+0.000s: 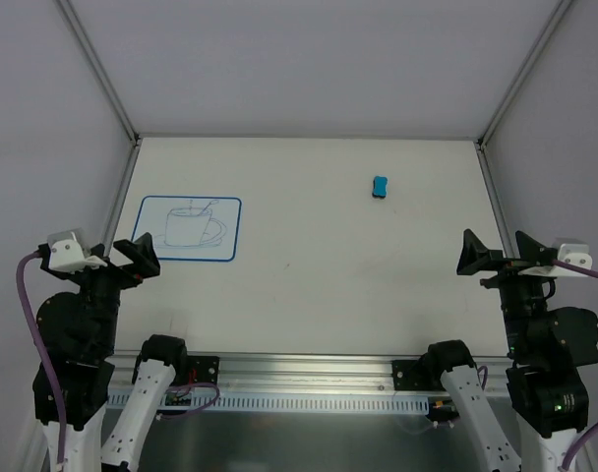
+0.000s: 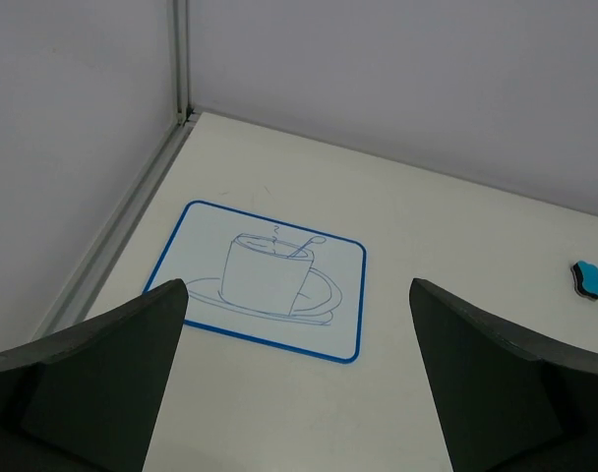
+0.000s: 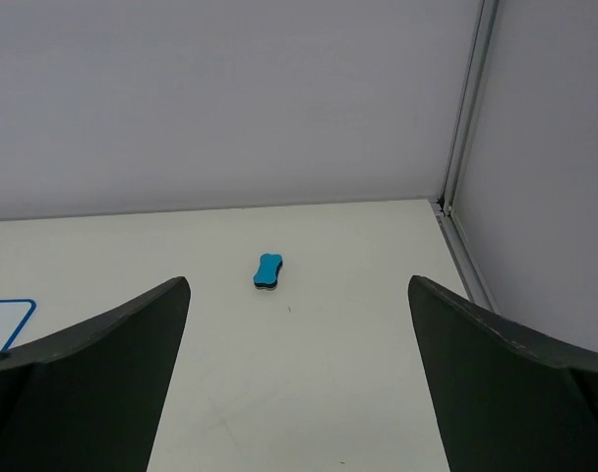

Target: Erase the whiteboard

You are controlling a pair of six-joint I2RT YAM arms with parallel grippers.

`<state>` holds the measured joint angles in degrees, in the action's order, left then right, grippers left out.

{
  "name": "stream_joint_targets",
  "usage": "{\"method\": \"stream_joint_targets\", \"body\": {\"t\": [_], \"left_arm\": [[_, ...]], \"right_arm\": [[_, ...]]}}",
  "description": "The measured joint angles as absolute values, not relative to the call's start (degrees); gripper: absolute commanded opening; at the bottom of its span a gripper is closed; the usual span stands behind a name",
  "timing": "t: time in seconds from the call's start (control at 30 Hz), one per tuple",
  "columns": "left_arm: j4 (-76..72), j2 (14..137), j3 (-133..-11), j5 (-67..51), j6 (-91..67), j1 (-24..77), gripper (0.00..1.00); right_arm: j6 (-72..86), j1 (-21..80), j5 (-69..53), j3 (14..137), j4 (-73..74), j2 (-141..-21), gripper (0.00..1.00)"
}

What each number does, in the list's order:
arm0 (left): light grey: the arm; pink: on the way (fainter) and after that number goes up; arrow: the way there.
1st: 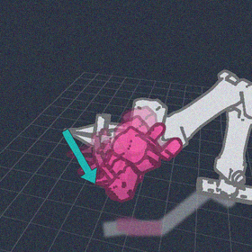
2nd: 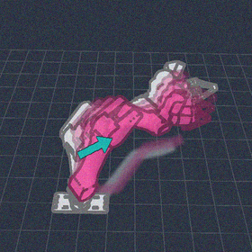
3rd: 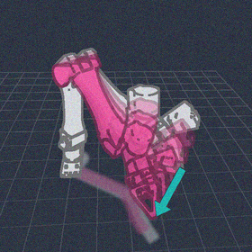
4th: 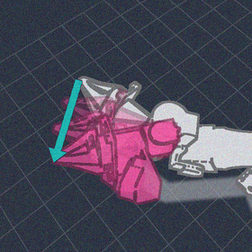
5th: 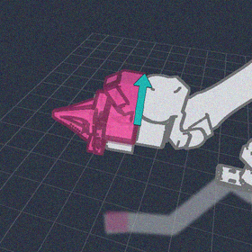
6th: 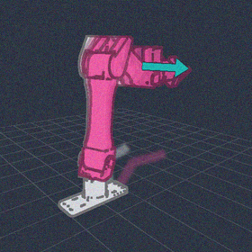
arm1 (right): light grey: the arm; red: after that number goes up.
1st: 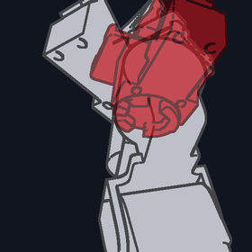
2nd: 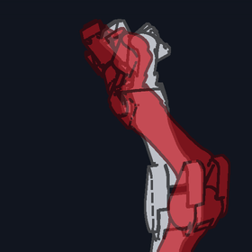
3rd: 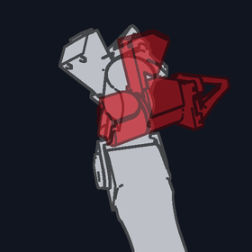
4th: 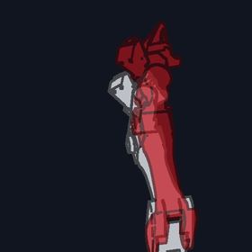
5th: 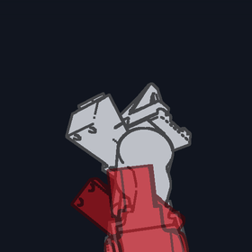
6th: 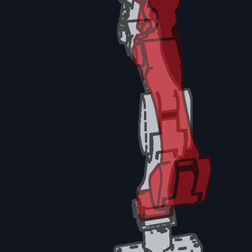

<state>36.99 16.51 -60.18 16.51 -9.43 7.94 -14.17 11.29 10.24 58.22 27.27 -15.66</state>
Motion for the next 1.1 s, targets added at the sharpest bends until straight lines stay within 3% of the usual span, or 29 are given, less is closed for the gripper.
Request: {"method": "stream_joint_targets", "body": {"t": [0.33,0.57,0.67,0.87,1.1], "left_arm": [[36.9,25.3,-56.5,11.9,-11.9,8.0,0.99],[36.4,45.9,-55.4,5.4,-17.6,7.9,0.98],[35.5,57.0,-55.8,3.0,-19.6,7.9,0.89],[32.3,76.9,-58.6,-3.8,-24.9,9.1,0.84],[28.8,92.4,-63.3,-2.5,-29.5,16.6,0.79]], "right_arm": [[-9.0,11.3,7.5,55.7,26.7,-18.7,0.99],[-3.6,11.3,-4.5,50.7,26.3,-29.1,0.99],[-2.8,11.3,-6.7,48.4,26.6,-30.8,0.99],[-2.6,11.3,-7.2,45.2,26.8,-29.9,0.99],[-2.7,11.3,-6.9,43.9,26.8,-28.3,0.99]]}}
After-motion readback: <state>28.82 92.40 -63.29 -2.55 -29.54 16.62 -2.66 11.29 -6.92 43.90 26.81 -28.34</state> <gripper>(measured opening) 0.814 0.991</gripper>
